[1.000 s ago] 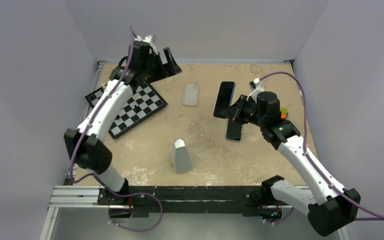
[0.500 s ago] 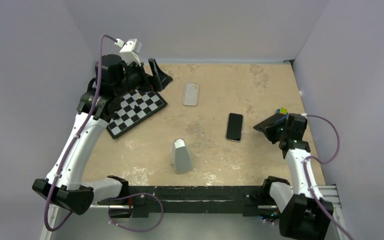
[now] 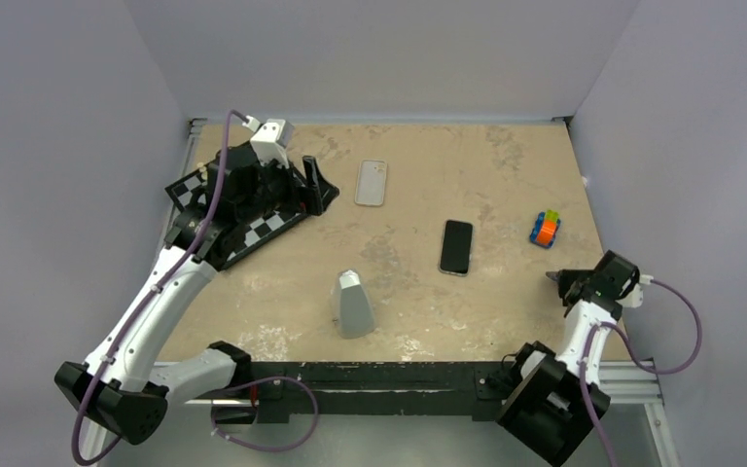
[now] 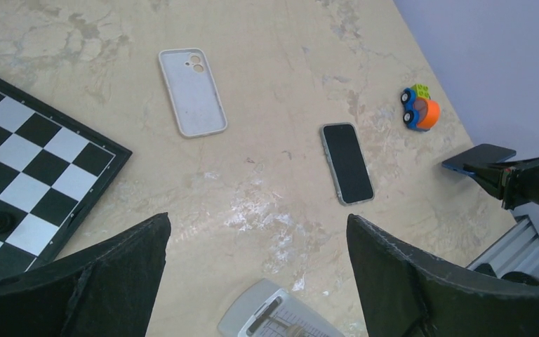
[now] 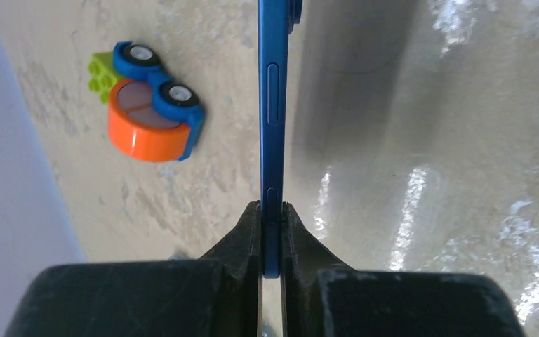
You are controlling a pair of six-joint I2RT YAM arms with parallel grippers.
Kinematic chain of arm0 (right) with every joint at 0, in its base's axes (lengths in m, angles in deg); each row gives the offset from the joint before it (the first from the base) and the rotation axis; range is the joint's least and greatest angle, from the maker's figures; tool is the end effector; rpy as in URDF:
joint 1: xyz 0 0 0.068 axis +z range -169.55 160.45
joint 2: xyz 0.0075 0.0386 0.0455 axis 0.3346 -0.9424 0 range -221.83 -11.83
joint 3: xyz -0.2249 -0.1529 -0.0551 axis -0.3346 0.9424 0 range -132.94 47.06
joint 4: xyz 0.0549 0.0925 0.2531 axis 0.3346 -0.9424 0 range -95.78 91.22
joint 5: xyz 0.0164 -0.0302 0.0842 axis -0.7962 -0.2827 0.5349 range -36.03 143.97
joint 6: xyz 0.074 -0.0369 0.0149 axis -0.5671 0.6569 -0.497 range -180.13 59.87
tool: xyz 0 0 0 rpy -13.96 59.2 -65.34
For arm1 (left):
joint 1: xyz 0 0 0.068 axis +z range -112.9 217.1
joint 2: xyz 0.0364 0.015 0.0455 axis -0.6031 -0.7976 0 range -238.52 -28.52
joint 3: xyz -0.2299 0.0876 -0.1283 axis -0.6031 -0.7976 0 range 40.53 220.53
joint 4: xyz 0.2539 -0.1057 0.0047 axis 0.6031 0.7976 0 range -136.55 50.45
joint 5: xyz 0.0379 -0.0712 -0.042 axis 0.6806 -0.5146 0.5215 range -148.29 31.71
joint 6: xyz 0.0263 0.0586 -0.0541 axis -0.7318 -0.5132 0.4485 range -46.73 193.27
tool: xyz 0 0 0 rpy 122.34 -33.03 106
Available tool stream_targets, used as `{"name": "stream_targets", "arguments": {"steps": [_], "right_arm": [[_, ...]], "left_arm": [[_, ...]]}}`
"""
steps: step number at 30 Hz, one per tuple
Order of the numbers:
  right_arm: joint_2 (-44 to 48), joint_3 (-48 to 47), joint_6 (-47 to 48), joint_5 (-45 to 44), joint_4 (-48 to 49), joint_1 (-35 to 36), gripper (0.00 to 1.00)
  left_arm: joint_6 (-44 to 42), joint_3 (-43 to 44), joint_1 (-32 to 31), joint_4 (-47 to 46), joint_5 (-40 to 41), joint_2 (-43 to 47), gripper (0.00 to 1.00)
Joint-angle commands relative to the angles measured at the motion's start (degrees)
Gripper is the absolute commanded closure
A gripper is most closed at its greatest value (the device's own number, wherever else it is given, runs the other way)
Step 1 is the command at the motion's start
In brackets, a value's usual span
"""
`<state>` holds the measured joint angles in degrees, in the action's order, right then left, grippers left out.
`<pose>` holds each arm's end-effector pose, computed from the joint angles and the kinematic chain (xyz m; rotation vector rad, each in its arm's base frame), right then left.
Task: Take the phone out of the phone case
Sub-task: Place the phone at the center of the board.
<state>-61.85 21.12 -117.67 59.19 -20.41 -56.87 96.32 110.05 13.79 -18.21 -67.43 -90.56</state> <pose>0.1721 -0.1230 0.1629 1.7241 1.6437 0.2769 0.2530 -0.1217 0.3920 0.1141 1.9899 -0.6859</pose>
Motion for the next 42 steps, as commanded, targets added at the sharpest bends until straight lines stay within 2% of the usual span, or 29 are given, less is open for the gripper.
{"name": "stream_targets", "arguments": {"steps": [1,7,14,19,23,24,32,34,35,36,37,39,42], "right_arm": [[-1.9,0.9,0.3,0.6,10.1,-2.9,1.0],[-11.2,2.6,-2.9,7.2,20.5,-3.0,1.0],[-15.4,3.2,-2.6,9.3,22.9,-3.0,0.99],[-13.6,4.8,-1.9,7.5,20.6,-3.0,0.69],[-11.7,4.1,0.6,5.1,16.0,-3.0,0.21],[-11.0,3.3,1.8,5.0,14.5,-3.0,0.14],[-2.4,-3.2,10.3,-0.1,-0.1,-2.3,0.1],[0.3,-4.7,11.9,-1.2,-1.0,0.6,0.09],[1.3,-6.2,12.2,-3.8,-1.9,4.2,0.09],[1.8,-7.7,13.0,-6.9,-1.5,8.5,0.09],[1.5,-8.7,15.0,-8.5,1.1,16.3,0.08],[-2.8,-12.7,19.6,-10.0,3.1,27.0,0.08],[-14.3,-21.7,23.7,-12.9,-0.6,39.3,0.07]], "left_arm": [[-4.5,0.5,-3.7,-2.3,4.6,2.6,0.02],[-4.5,0.5,-5.3,-2.2,5.1,2.7,0.01],[-4.2,0.3,-5.3,-2.4,4.9,2.4,0.01],[-3.8,0.1,-5.3,-2.6,4.4,2.6,0.01],[-3.2,0.0,-5.3,-2.9,3.6,3.0,0.02],[-3.1,0.0,-5.3,-2.9,3.4,3.1,0.01],[-3.3,0.0,-5.5,-2.7,3.8,3.9,0.01],[-3.6,0.2,-5.5,-2.5,4.2,3.7,0.01],[-3.6,0.2,-5.5,-2.4,4.3,3.6,0.01],[-3.7,0.3,-5.5,-2.4,4.4,3.4,0.01],[-3.7,0.2,-5.4,-2.4,4.4,3.2,0.01],[-3.8,0.2,-5.2,-2.5,4.6,2.7,0.01],[-3.7,-0.1,-4.6,-2.7,4.7,2.5,0.01]]}}
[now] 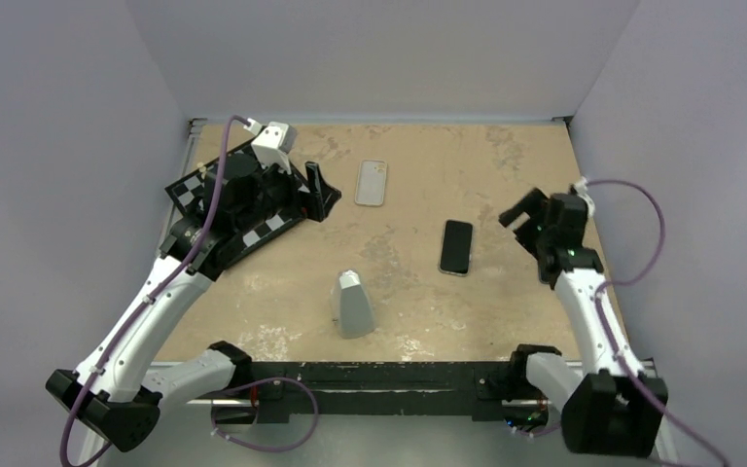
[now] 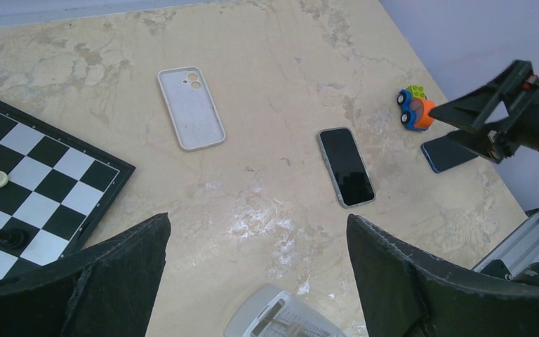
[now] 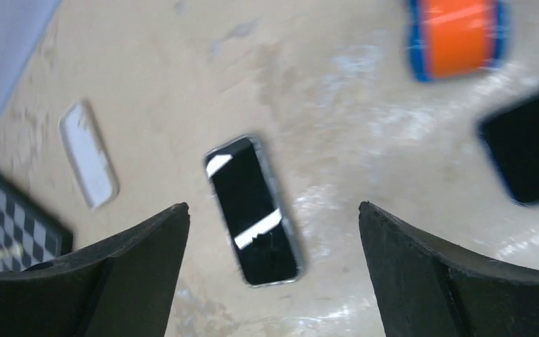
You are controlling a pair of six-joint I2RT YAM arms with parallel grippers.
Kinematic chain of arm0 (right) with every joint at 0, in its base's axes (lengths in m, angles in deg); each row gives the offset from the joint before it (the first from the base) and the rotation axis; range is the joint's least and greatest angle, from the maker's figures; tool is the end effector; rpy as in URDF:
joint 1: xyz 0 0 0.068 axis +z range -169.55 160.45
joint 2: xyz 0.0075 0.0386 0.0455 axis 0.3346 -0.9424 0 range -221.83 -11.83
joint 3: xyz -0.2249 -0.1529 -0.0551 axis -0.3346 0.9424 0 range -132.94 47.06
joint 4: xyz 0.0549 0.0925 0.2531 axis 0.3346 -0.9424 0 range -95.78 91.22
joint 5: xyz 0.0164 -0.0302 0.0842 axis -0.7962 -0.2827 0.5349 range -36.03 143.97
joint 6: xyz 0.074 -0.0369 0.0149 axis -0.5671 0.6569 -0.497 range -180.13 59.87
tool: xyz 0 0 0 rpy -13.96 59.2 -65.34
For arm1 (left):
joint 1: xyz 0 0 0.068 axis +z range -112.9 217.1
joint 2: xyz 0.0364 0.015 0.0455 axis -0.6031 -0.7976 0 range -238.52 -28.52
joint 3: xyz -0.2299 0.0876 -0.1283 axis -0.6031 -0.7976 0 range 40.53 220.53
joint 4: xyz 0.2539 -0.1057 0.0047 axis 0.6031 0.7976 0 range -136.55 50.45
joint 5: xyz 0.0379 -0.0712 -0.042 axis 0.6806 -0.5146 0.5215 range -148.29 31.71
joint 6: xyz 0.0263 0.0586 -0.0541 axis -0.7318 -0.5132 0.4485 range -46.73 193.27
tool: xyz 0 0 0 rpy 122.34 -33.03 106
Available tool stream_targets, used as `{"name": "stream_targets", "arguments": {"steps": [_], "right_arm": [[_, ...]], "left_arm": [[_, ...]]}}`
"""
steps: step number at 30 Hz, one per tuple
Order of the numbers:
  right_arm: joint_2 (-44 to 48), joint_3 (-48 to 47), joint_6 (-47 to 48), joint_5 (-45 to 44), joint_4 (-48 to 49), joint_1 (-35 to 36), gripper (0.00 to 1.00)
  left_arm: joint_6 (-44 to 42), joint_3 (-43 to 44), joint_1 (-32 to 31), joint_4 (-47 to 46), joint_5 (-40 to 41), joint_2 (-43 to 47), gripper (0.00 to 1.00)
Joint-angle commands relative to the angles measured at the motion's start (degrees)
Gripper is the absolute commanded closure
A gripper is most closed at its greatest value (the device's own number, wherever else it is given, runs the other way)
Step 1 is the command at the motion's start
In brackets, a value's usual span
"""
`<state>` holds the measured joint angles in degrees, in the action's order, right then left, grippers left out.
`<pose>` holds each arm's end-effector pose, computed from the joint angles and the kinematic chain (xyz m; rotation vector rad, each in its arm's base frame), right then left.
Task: Take the phone out of the phone case
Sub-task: Place the phone at the center of the board, then pick up the phone at the center of the board.
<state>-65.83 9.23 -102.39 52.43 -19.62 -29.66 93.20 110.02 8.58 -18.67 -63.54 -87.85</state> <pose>0.2415 -0.0452 0.2275 0.9979 1.9954 0.2790 0.2323 -0.1338 0.4048 0.2093 1.9222 -0.6597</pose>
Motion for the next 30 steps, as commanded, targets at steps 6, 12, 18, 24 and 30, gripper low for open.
{"name": "stream_targets", "arguments": {"steps": [6,12,18,24,30], "right_arm": [[-29.1,-20.5,14.3,-1.6,-1.7,22.1,0.05],[-43.6,-30.4,19.1,-7.2,-8.1,27.2,0.04],[-47.8,-30.4,17.6,-9.9,-8.3,28.4,0.04],[-49.4,-30.4,14.6,-14.1,-10.2,29.9,0.04],[-49.7,-28.9,11.9,-16.9,-11.1,30.4,0.04]], "left_arm": [[-1.6,-1.0,1.0,-2.8,2.9,-0.1,0.01],[-1.9,-1.5,1.4,-3.4,3.2,-0.8,0.01],[-1.6,-1.7,1.9,-3.7,2.4,-1.6,0.01],[-1.3,-1.5,2.1,-3.7,1.4,-2.3,0.01],[-1.4,-1.6,2.1,-3.5,1.5,-2.3,0.01]]}}
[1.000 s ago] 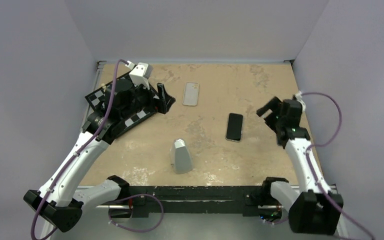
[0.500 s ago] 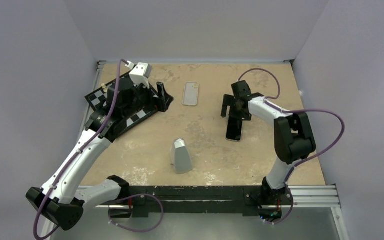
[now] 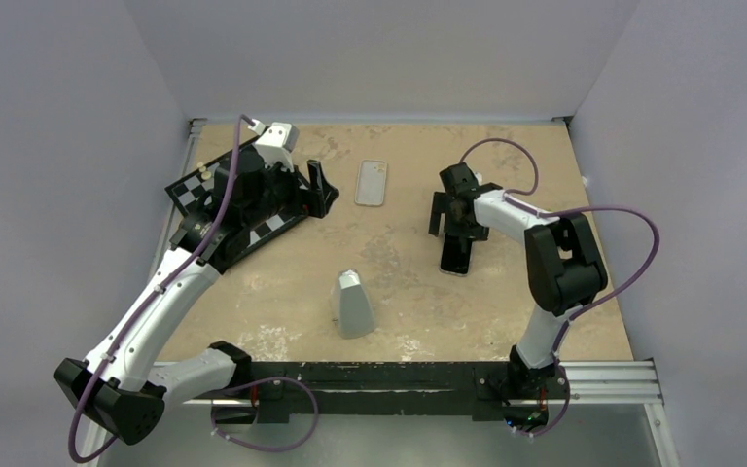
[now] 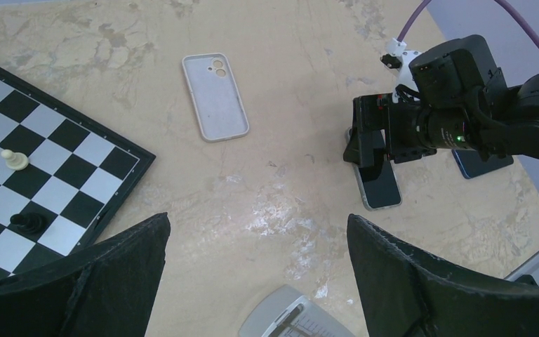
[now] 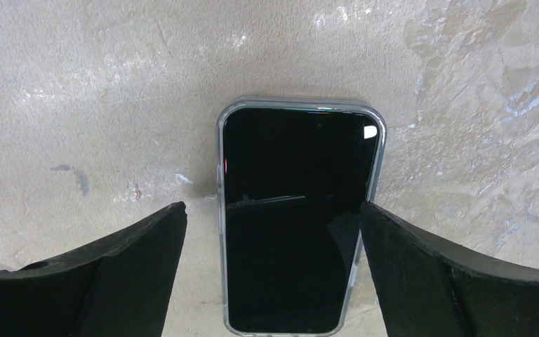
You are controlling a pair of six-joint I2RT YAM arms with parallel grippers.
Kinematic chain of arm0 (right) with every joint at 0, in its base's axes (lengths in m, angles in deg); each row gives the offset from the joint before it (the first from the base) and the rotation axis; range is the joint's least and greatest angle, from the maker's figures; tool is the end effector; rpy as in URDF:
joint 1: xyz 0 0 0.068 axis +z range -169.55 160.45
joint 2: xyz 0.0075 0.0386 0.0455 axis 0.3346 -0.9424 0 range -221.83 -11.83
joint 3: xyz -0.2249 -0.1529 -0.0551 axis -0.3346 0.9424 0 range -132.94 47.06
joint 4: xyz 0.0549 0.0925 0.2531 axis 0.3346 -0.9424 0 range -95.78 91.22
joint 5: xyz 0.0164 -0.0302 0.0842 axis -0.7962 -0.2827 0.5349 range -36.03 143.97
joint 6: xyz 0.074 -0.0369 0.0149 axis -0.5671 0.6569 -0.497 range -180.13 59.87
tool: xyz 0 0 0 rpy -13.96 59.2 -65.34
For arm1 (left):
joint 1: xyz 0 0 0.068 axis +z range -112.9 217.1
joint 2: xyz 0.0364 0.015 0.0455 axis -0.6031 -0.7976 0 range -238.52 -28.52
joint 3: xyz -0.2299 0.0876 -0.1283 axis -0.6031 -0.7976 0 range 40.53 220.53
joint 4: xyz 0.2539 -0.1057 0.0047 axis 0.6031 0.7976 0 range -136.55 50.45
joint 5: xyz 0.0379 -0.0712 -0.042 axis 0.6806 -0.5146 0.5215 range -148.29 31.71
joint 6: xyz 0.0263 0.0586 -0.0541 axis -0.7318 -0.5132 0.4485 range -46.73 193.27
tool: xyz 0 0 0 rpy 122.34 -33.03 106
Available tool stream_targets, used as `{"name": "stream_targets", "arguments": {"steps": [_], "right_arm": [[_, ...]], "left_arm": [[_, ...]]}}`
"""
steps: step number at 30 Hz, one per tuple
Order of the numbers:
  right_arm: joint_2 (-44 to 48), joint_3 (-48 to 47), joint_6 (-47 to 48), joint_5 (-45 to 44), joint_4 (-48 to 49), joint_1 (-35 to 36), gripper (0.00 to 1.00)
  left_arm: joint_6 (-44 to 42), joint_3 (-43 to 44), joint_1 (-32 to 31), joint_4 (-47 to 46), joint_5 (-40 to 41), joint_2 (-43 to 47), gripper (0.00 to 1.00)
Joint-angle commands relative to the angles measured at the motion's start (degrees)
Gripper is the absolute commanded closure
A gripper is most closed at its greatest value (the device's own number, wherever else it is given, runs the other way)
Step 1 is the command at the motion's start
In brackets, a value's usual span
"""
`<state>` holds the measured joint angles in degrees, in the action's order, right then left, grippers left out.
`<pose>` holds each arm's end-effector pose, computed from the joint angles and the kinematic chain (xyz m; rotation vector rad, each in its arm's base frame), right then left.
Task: Take the phone out of the phone case
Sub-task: Pick up the phone at the center of the board.
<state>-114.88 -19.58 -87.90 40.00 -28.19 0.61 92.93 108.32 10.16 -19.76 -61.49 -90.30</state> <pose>0.3672 0.1157 0.1370 0.2461 2.6483 -0.0665 0.2501 -0.1316 0.3849 0.1637 1.9726 -0.5909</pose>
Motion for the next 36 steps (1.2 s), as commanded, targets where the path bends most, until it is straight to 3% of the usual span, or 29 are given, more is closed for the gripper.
{"name": "stream_targets", "arguments": {"steps": [1,9,14,20,22,24,28,31,32,36], "right_arm": [[-0.2,0.2,-2.6,-4.6,-2.2,0.3,0.04],[1.8,0.3,-3.5,-8.4,-3.8,1.0,0.03],[0.8,3.4,-5.0,-0.5,0.0,0.9,0.03],[0.0,3.2,-5.5,0.9,-0.1,0.8,0.11],[-0.3,3.0,-4.7,1.8,0.1,0.8,0.17],[-0.3,2.9,-3.4,3.6,1.0,0.8,0.29],[2.0,4.0,-1.6,4.5,3.4,0.8,0.74],[5.1,4.7,0.6,4.0,5.9,0.8,0.96],[6.5,5.1,1.4,4.0,6.6,0.8,1.0],[12.7,7.0,4.5,5.4,10.3,0.8,1.0]], "left_arm": [[-1.1,0.2,0.5,-2.5,-0.5,0.2,0.01],[-0.8,0.1,0.5,-2.7,-1.1,0.0,0.01],[-1.0,0.0,0.5,-2.6,-0.7,0.3,0.01],[-1.0,-0.1,0.5,-2.7,-0.9,0.4,0.01],[-1.0,-0.1,0.5,-2.8,-0.9,0.6,0.01],[-1.1,-0.3,0.5,-3.0,-1.0,0.5,0.01],[-1.3,-0.8,0.5,-3.7,-2.3,0.1,0.03],[-1.5,-1.2,0.5,-5.1,-5.6,-0.9,0.06],[-1.4,-1.2,0.5,-5.6,-7.0,-1.4,0.07],[0.4,-1.3,0.5,-7.6,-12.5,-3.5,0.08]]}}
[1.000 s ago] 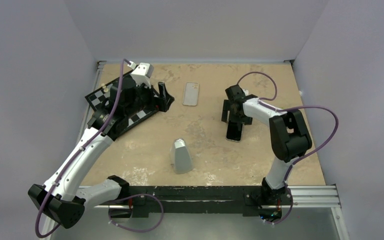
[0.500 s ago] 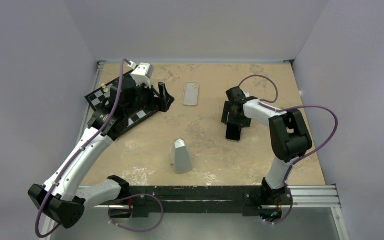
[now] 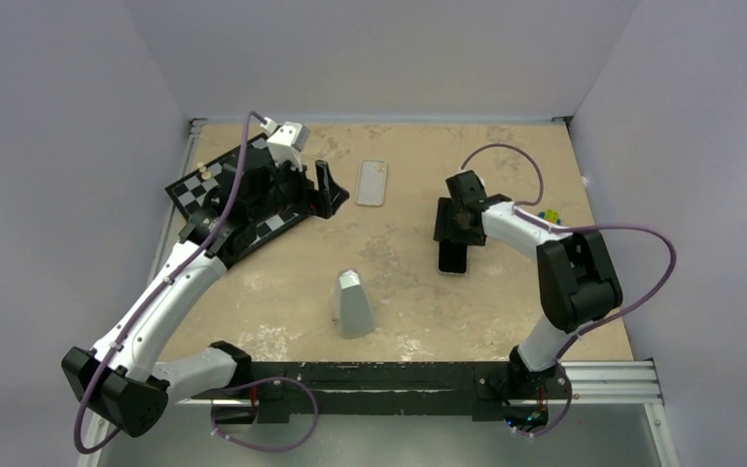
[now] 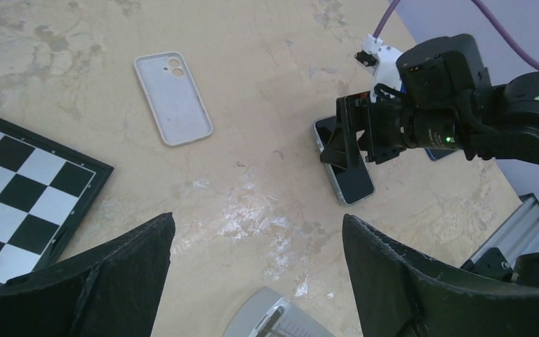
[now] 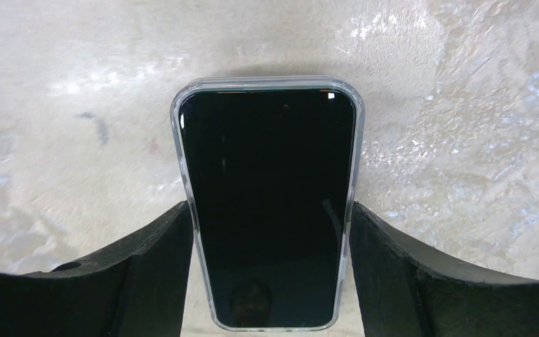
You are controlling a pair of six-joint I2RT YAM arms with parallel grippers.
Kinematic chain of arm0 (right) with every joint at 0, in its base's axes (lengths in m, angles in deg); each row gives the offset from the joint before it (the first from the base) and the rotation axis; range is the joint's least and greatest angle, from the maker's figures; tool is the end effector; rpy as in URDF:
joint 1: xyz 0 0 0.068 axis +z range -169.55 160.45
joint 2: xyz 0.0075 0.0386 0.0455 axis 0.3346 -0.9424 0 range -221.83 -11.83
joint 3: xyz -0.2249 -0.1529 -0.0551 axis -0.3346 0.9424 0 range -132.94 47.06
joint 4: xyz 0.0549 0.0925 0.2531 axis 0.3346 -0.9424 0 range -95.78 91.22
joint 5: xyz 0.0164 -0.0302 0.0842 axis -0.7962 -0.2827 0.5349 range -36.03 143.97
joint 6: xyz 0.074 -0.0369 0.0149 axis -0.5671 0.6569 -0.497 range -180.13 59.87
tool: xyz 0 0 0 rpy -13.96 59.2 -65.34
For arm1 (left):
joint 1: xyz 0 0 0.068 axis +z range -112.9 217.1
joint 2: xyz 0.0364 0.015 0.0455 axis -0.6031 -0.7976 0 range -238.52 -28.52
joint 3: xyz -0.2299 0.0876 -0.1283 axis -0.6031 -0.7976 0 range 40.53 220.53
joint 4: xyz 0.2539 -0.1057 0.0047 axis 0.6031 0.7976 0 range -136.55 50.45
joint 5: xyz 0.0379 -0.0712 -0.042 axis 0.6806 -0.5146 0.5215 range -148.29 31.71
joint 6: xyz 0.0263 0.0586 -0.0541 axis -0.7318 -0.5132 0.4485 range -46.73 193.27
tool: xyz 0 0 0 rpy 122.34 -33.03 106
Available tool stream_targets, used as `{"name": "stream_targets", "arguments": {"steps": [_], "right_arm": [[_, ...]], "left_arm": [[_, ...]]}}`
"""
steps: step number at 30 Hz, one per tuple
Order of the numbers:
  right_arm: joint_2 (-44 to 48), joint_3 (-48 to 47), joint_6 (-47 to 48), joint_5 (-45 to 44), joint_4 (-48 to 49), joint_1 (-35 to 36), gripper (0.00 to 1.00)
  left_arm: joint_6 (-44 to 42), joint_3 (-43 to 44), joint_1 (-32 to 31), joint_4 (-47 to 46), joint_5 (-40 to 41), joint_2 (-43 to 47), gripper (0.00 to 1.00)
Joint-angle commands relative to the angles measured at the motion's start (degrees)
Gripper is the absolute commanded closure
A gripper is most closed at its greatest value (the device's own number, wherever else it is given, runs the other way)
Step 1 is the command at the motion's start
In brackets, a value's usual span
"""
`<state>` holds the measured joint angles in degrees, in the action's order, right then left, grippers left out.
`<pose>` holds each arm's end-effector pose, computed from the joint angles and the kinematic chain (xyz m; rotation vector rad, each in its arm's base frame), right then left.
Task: Take the phone out of the phone case
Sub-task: Pick up the phone at the center of the board, then adjust the phone.
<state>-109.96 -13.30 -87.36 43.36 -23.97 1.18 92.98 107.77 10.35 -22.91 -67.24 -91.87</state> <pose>0.3475 0.1169 0.1378 0.2083 2.6295 0.0338 0.2559 -0.1417 0.3817 0.2293 1.9599 -0.6883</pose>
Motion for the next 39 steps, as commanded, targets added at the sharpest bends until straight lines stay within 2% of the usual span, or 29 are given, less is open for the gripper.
{"name": "stream_targets", "arguments": {"steps": [1,5,8,11,13,17,22,36,39], "right_arm": [[9.3,1.0,4.9,2.4,6.8,0.2,1.0],[17.4,3.8,7.4,8.2,12.3,0.3,1.0],[22.7,5.4,8.7,12.7,16.8,0.4,1.0],[25.1,4.5,9.5,18.0,19.0,1.3,1.0],[25.8,3.1,9.6,19.1,19.8,3.4,1.0],[27.0,1.1,7.8,18.4,20.9,6.3,1.0],[28.3,0.3,5.5,17.5,23.3,8.5,1.0],[27.8,-2.9,5.8,15.1,24.9,14.7,1.0],[27.5,-3.9,6.6,12.8,24.7,16.5,1.0]], "left_arm": [[1.0,-0.7,0.3,-5.1,-8.5,-2.4,0.09],[6.4,0.6,0.3,-8.1,-16.9,-5.8,0.13],[14.5,0.5,0.3,-13.6,-22.3,-8.9,0.15],[23.9,0.5,0.1,-19.9,-23.9,-12.5,0.22],[27.1,1.6,-0.1,-22.3,-23.7,-14.8,0.25],[28.9,5.7,-1.2,-18.4,-19.5,-18.1,0.27],[29.9,5.8,-2.4,-17.1,-14.3,-18.8,0.35],[30.7,8.3,-4.7,-17.9,-13.6,-23.4,0.5],[31.0,8.1,-5.0,-18.2,-14.4,-24.2,0.57]]}}
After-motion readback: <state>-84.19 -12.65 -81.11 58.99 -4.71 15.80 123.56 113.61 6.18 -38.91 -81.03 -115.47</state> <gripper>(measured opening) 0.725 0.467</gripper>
